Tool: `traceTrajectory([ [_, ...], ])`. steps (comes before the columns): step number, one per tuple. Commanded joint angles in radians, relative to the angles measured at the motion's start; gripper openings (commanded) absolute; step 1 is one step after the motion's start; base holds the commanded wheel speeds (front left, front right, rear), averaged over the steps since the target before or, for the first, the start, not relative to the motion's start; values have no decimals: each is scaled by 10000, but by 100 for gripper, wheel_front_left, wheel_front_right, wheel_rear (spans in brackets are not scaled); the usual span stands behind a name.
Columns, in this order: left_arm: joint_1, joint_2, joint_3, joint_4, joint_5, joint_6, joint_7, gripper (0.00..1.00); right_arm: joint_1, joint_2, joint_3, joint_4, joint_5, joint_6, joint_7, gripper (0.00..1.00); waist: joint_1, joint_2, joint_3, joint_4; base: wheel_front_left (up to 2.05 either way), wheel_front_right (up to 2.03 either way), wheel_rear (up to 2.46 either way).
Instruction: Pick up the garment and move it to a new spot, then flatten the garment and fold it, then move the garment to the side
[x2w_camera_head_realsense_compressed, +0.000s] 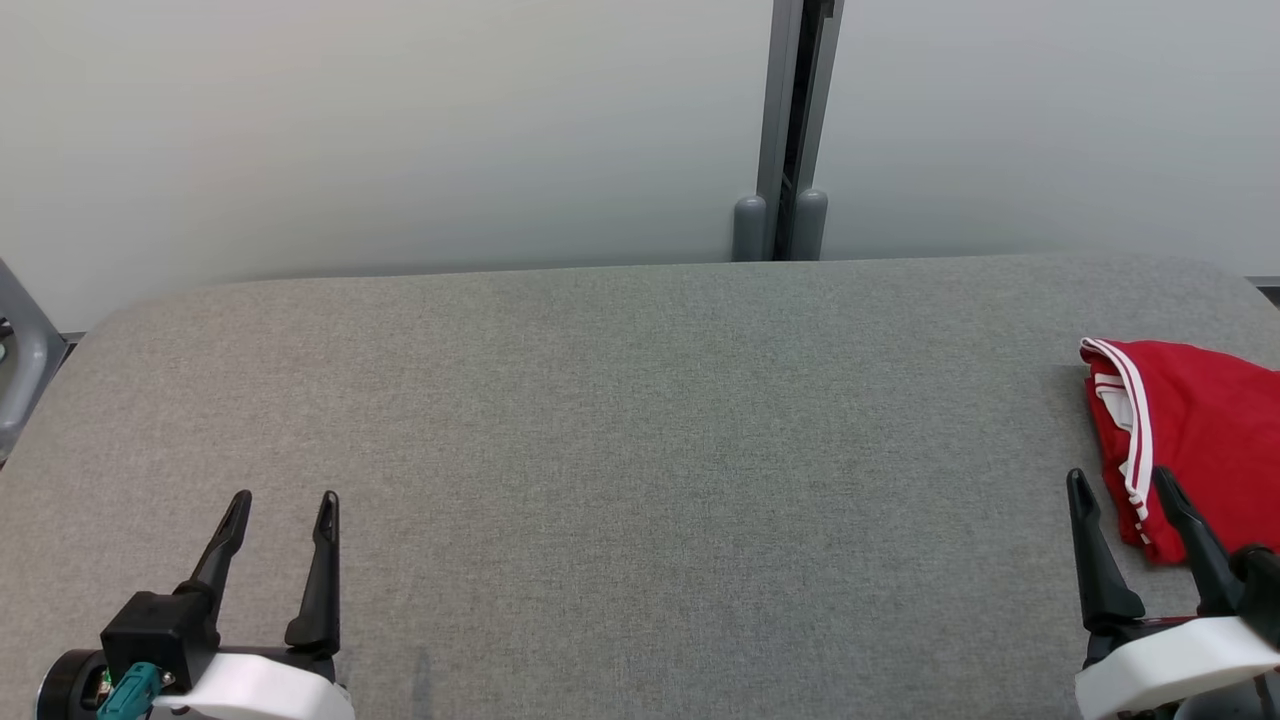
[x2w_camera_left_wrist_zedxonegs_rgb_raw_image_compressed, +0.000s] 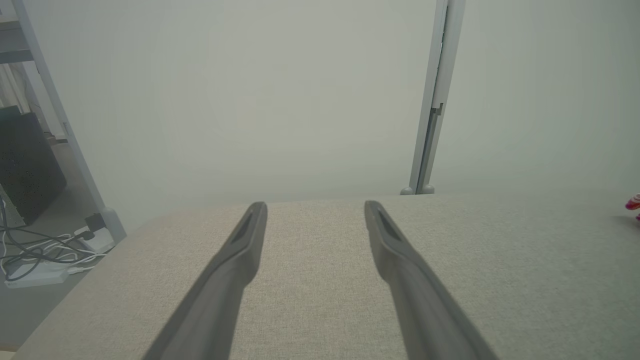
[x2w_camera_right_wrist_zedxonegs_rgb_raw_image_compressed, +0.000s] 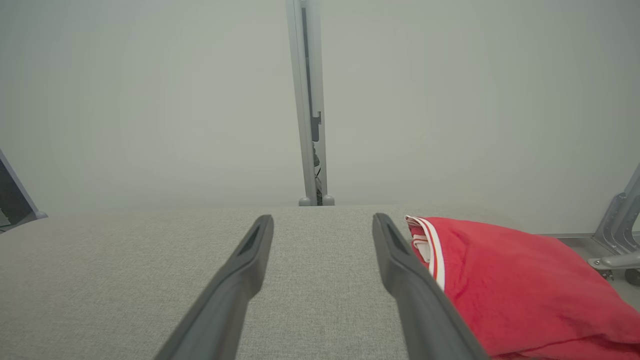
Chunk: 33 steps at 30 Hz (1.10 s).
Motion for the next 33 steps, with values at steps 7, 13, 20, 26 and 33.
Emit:
traceTrajectory([
  [7,-107,111,13,2,-40,101,8,100,35,-28,20,41,43,-3,-32,100,-1,-1,-5,-3,0,0,0],
  [13,170,-253,-108,208,-206,-21,32,0,136,106,123,326,256,0,15,0,0,-1,-3,-6,0,0,0],
  [20,324,-532,164,108,-1328,-381,170,0,217,29,69,335,1760,0,193,0,0,-1,11,-23,0,0,0],
  [26,436,-759,381,60,-2206,-675,282,0,286,-21,15,343,2926,0,338,0,0,-1,23,-37,0,0,0],
  [33,552,-1007,618,0,-3148,-993,406,0,354,-63,-50,358,4168,-1,502,0,0,-1,36,-53,0,0,0],
])
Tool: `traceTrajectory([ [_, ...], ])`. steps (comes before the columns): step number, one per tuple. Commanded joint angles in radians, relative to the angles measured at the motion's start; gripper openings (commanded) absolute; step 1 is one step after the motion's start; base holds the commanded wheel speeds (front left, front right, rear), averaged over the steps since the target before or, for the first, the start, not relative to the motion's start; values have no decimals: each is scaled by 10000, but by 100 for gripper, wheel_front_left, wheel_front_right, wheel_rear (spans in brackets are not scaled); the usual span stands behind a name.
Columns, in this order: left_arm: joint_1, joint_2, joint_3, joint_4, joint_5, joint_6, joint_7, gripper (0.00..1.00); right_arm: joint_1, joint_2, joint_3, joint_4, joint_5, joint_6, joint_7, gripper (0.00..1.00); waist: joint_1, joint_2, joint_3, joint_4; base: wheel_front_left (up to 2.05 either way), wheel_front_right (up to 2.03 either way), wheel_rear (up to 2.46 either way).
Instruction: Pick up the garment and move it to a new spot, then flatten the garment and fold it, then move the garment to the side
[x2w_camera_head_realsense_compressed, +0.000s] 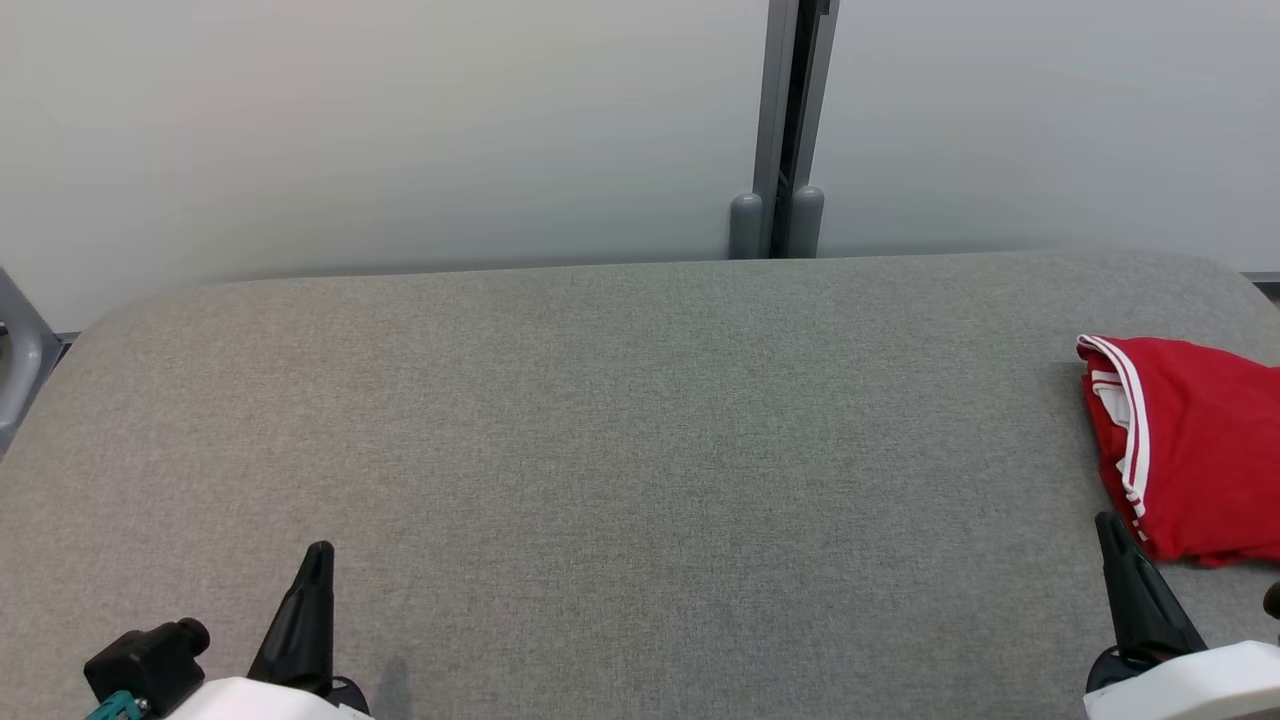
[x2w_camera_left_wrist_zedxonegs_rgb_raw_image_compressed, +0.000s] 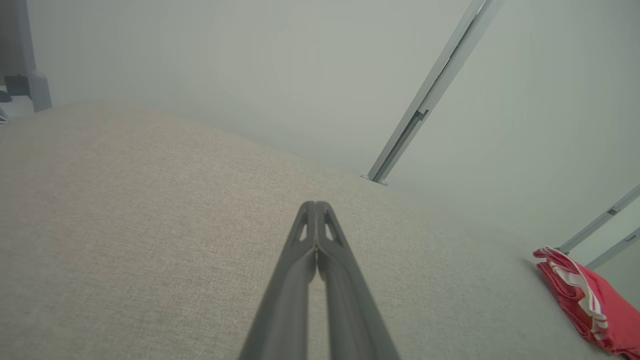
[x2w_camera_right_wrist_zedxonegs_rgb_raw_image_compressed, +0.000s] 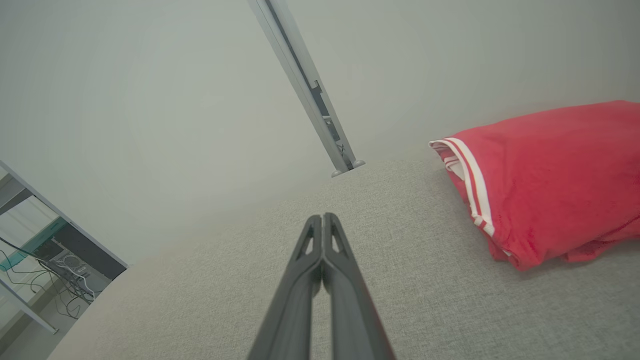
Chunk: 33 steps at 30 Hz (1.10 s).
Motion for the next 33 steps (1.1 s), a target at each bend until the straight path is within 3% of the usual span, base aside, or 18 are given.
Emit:
traceTrajectory([
  [1,-69,5,204,-179,-368,-154,32,0,-6,-139,-85,-108,485,2,61,0,0,-1,3,-4,0,0,0],
  [33,414,-945,1095,-499,-3708,-1276,526,0,224,-201,-404,-34,4864,1,745,0,0,-1,65,-77,0,0,0],
])
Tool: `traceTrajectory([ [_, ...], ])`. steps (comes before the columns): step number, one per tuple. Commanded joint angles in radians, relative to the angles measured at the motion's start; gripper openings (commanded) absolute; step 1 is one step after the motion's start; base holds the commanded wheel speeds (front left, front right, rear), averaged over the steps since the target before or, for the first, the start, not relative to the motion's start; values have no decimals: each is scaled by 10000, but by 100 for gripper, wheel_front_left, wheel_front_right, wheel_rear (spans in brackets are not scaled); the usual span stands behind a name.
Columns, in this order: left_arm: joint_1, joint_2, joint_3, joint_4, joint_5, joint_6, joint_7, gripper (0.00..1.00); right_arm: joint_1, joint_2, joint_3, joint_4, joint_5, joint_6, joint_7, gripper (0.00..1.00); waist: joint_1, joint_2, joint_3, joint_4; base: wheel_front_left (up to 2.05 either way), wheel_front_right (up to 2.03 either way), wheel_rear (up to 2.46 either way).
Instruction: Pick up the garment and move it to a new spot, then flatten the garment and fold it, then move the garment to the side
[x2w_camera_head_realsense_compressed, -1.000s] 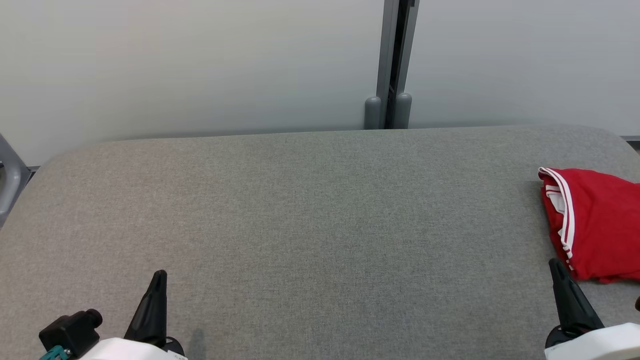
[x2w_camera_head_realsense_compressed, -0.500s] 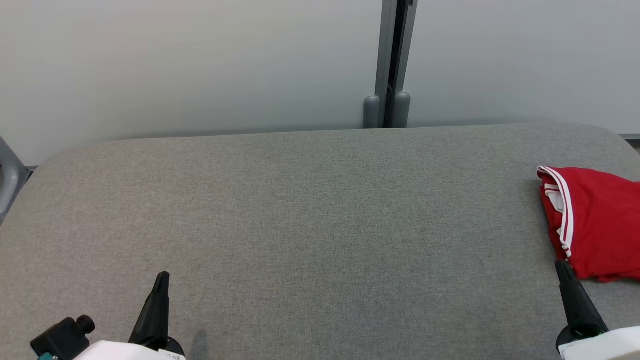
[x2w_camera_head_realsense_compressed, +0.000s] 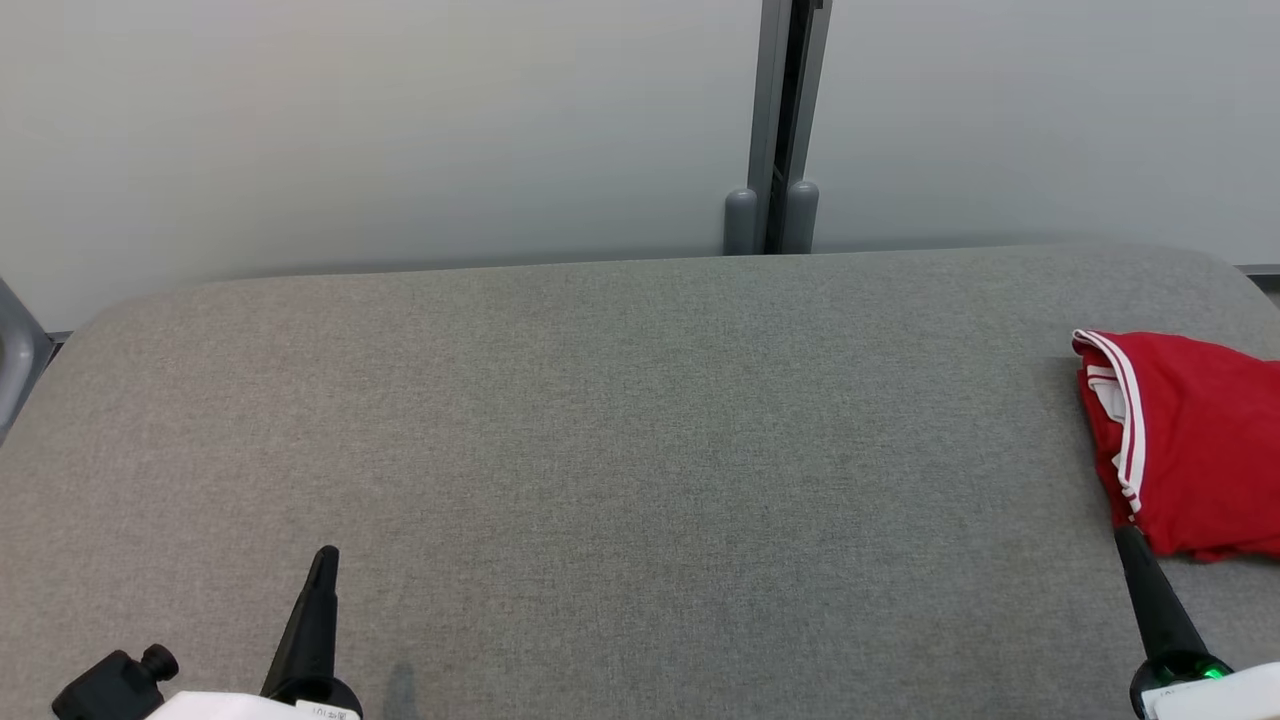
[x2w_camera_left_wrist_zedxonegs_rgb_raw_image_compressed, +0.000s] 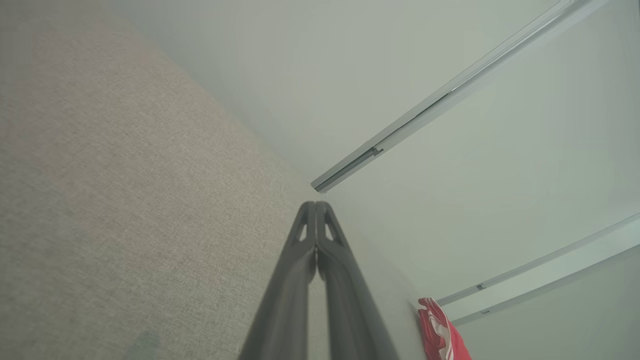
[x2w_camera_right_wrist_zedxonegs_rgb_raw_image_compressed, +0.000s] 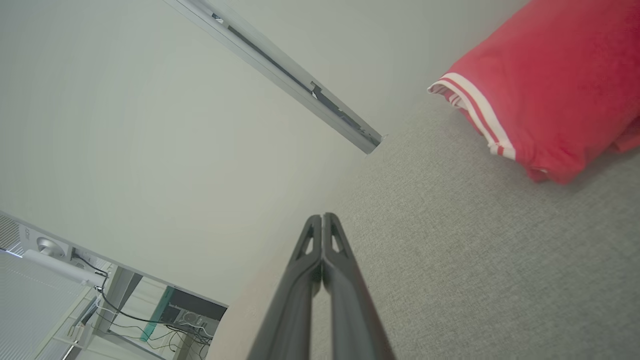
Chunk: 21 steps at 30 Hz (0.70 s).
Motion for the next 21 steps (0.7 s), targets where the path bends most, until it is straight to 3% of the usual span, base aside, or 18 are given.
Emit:
traceTrajectory([
  [1,12,-3,129,-150,-229,-97,14,0,-1,-107,-87,-47,287,1,40,0,0,0,2,-2,0,0,0],
  [21,249,-462,576,-287,-1782,-636,274,0,97,-98,-266,-4,2333,1,408,0,0,0,39,-47,0,0,0],
])
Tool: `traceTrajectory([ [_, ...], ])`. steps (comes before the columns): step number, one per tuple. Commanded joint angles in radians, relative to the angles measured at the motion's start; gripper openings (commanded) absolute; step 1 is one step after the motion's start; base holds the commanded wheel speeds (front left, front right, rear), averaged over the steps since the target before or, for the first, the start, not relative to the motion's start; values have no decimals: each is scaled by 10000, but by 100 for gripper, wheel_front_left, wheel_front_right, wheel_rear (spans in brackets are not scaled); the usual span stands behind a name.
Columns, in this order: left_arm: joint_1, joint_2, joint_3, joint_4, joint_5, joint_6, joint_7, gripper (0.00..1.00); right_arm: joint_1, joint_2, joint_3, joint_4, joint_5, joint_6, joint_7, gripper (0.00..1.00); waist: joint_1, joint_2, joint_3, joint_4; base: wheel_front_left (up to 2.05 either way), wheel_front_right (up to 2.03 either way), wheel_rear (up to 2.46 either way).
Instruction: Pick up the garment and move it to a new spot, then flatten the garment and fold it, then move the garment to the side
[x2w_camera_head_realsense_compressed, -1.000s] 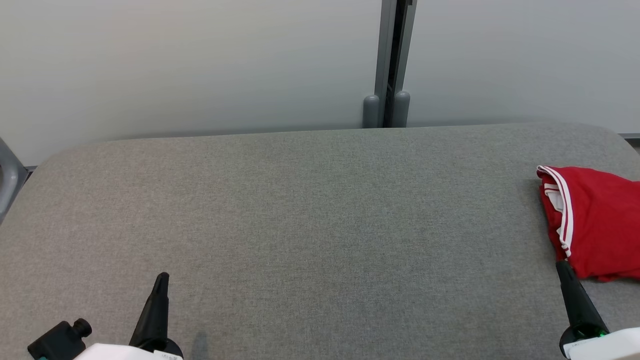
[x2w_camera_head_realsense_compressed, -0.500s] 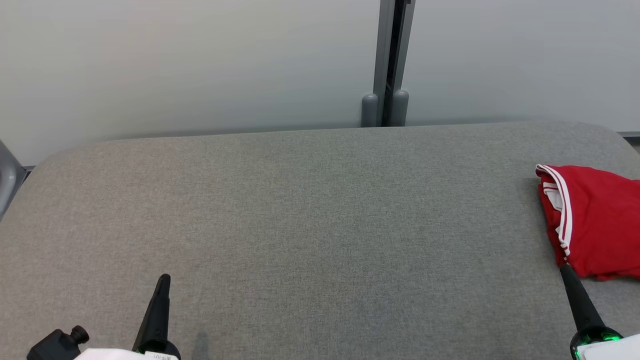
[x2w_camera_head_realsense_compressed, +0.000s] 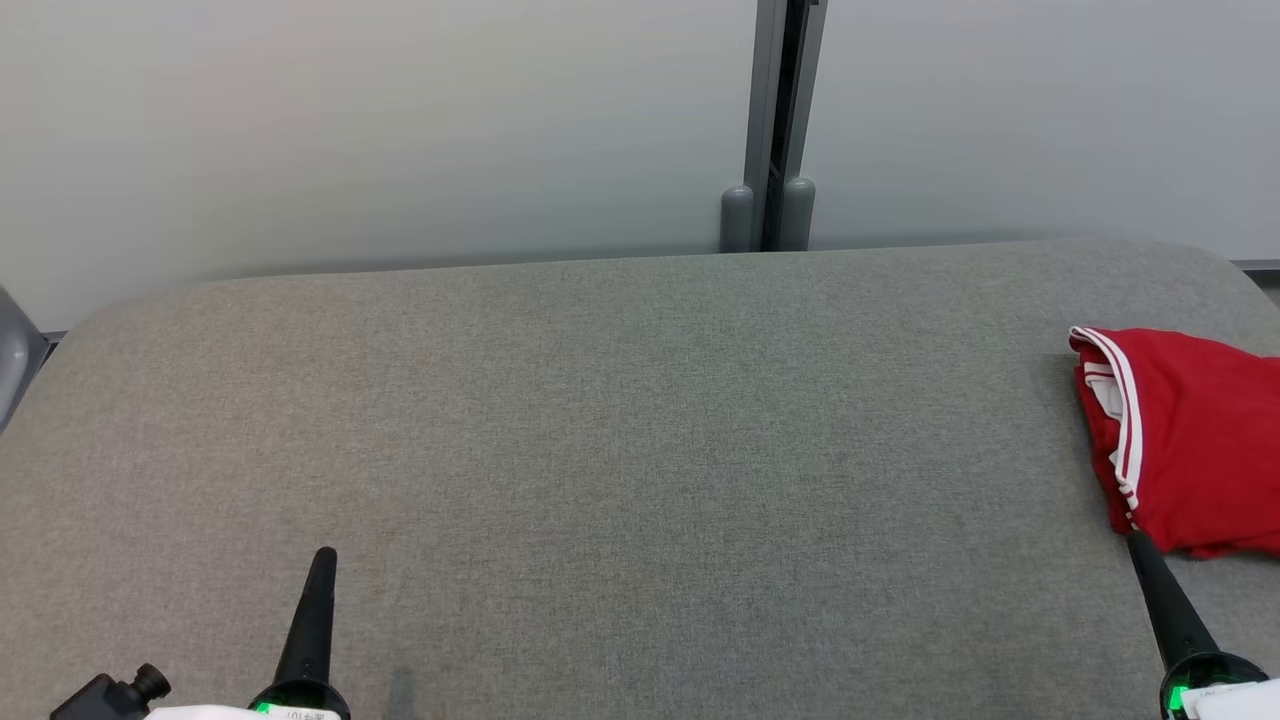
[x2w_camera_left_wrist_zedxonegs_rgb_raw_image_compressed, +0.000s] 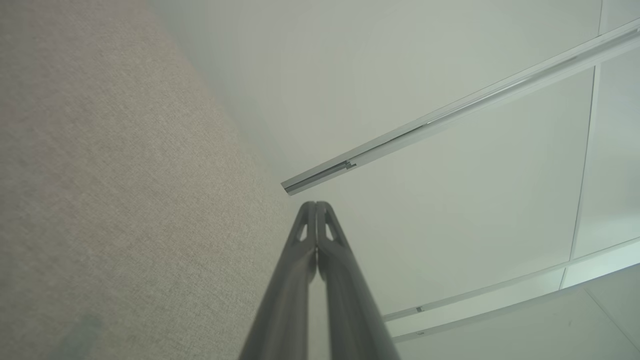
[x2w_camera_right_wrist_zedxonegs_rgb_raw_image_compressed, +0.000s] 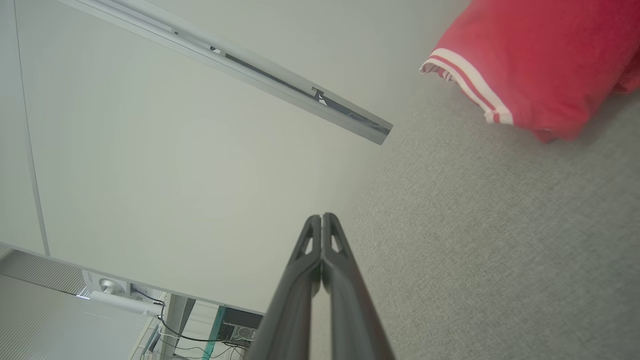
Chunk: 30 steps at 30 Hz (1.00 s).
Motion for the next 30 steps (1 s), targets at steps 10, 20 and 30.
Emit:
traceTrajectory([
  [10,144,-211,349,-192,-980,-396,164,0,60,-74,-165,0,1299,2,253,0,0,0,24,-29,0,0,0],
  [20,286,-452,558,-252,-1697,-635,283,0,123,-61,-245,24,2219,2,446,0,0,0,46,-55,0,0,0],
  [30,331,-622,735,-305,-2288,-843,397,0,154,-51,-322,45,3001,2,575,0,0,0,66,-78,0,0,0],
])
